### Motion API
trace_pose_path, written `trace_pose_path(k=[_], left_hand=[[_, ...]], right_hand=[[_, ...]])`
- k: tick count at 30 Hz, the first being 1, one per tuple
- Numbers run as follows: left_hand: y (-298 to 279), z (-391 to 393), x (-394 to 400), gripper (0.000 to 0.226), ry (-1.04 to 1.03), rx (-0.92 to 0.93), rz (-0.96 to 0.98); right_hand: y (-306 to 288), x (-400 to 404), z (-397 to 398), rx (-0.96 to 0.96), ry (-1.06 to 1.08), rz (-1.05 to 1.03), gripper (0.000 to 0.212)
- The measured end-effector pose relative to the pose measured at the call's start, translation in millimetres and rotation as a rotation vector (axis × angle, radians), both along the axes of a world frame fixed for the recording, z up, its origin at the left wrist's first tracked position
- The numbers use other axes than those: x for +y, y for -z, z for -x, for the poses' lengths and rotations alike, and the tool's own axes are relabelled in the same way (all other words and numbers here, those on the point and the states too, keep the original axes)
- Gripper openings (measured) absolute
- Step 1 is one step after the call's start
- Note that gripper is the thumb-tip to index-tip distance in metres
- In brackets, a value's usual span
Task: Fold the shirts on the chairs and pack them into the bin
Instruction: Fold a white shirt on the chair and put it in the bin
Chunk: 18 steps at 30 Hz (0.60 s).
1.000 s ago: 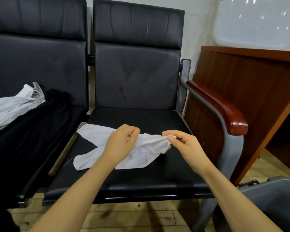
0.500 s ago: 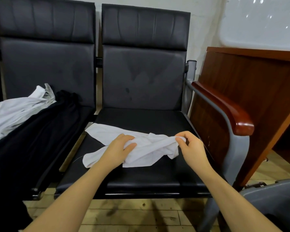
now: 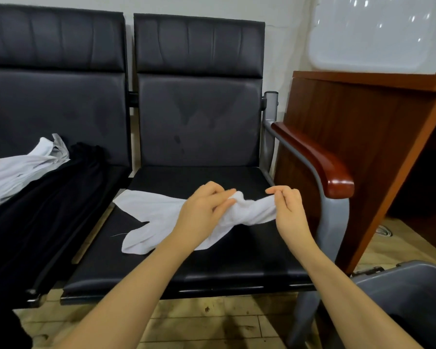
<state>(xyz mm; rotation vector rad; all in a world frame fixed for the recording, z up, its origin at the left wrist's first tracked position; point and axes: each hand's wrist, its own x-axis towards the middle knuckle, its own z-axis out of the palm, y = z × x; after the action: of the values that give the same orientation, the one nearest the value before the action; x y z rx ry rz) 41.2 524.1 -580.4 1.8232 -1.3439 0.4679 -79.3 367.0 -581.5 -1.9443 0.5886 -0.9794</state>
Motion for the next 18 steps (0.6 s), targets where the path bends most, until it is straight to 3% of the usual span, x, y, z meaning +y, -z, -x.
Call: trace_pose_path(k=[3, 7, 9, 14, 16, 18], left_hand=[[9, 5, -7, 0.050, 0.015, 0.040, -0.179], [20, -13, 6, 0.038, -0.119, 0.156, -0.261], [28, -25, 18, 0.051, -0.152, 0.160, -0.321], [41, -40, 41, 0.068, -0.161, 0.178, -0.454], [42, -42, 46, 0.070, -0.172, 0.195, -0.451], [43, -43, 50, 0.058, -0.187, 0.236, -0.363]], right_hand=[[5, -3, 3, 0.170, -0.009, 0.051, 0.020], [12, 6, 3, 0.312, -0.091, 0.110, 0.010], [13, 15, -2, 0.337, -0.100, 0.119, 0.003], [15, 37, -17, 0.484, -0.105, 0.218, 0.017], [19, 44, -24, 0.597, -0.094, 0.298, 0.024], [24, 47, -29, 0.671, -0.074, 0.357, 0.019]])
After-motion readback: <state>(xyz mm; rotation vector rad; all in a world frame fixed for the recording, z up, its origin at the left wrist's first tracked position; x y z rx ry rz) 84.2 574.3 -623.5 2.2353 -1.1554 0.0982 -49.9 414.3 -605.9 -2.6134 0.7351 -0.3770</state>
